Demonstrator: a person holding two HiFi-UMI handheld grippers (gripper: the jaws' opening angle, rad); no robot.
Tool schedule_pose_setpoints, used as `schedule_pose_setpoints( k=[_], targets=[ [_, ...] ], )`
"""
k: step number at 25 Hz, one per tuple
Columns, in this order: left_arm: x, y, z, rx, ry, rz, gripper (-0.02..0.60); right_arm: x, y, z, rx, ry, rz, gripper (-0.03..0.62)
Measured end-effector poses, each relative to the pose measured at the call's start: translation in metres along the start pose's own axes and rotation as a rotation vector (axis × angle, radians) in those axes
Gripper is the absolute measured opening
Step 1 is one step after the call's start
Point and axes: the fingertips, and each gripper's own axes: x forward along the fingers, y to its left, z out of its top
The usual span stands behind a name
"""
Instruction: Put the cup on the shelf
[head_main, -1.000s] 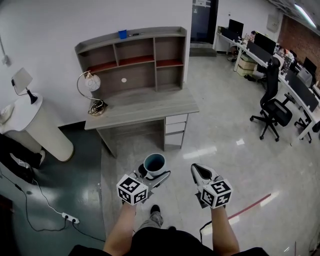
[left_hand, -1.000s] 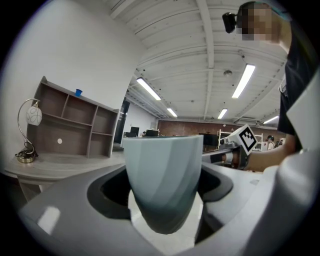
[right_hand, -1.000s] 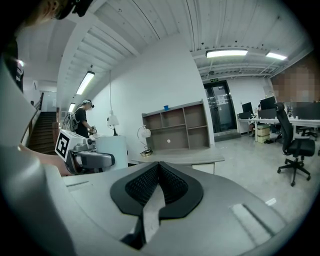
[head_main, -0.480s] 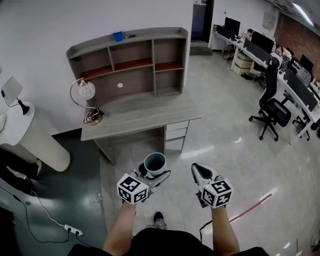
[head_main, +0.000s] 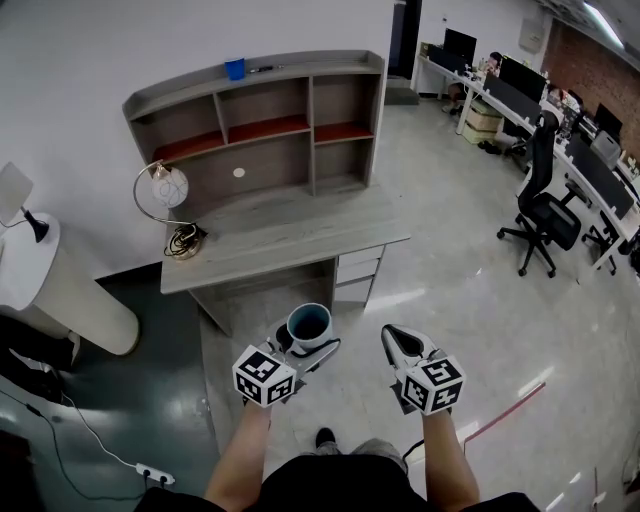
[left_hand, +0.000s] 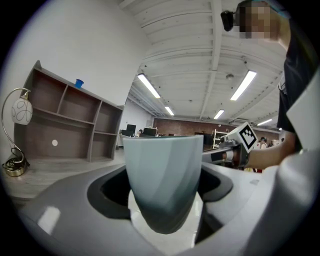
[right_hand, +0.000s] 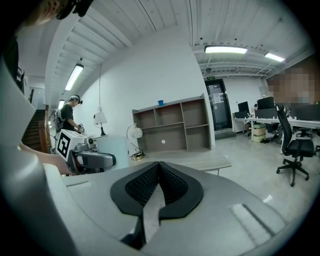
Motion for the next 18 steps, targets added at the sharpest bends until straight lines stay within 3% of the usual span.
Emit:
schedule_pose_setpoints(
  k=[18],
  targets=[
    [0.029, 0.047, 0.002, -0.025, 0.009, 0.003, 0.368, 0.053, -0.024, 0.011, 0.022, 0.010, 0.005, 0.012]
  ],
)
